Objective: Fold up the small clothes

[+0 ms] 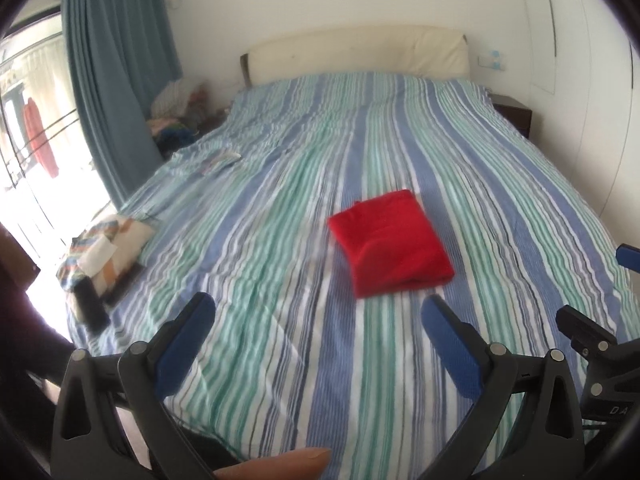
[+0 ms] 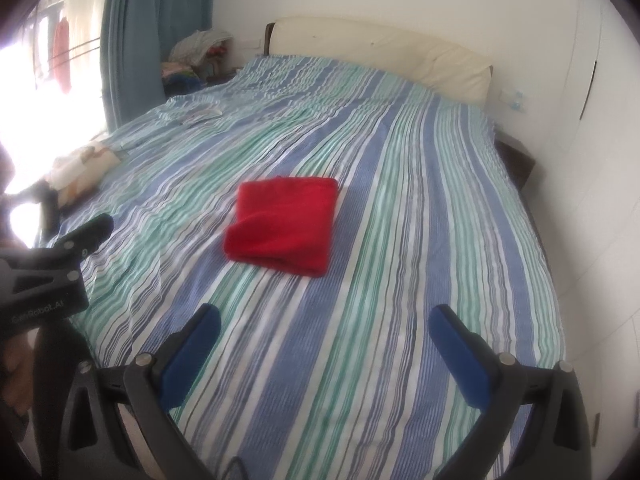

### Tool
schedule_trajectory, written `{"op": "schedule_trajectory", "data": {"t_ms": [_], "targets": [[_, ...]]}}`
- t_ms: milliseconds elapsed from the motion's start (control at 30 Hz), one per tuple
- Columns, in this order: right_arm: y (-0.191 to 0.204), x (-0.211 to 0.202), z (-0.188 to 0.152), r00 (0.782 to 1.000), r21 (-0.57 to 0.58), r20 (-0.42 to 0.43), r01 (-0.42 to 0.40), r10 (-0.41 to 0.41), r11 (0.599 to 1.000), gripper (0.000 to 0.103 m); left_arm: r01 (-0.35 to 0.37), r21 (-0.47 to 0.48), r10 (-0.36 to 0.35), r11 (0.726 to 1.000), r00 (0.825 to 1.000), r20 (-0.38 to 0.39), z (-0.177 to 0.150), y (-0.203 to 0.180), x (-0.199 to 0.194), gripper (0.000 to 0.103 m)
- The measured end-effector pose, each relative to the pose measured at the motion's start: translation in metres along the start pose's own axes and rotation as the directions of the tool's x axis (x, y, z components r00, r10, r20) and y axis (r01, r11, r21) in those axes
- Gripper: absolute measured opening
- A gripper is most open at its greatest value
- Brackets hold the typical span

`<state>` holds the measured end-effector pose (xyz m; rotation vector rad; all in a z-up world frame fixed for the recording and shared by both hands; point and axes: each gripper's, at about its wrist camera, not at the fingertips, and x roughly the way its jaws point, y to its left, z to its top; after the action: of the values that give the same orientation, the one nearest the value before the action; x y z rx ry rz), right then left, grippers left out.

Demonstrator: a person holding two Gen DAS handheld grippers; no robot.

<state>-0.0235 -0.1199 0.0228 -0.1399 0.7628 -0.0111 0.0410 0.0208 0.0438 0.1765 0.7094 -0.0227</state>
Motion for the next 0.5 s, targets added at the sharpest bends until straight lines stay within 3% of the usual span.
{"op": "schedule_trajectory", "data": {"t_ms": [500], "targets": [[0.005,0.004,0.000,0.999,-0.006,-0.016,-0.035,0.035,0.999,0.102,-0.004,0.011,0.005,1.000,0.996,-0.090,-0.011,-0.007,0.014,0.103]]}}
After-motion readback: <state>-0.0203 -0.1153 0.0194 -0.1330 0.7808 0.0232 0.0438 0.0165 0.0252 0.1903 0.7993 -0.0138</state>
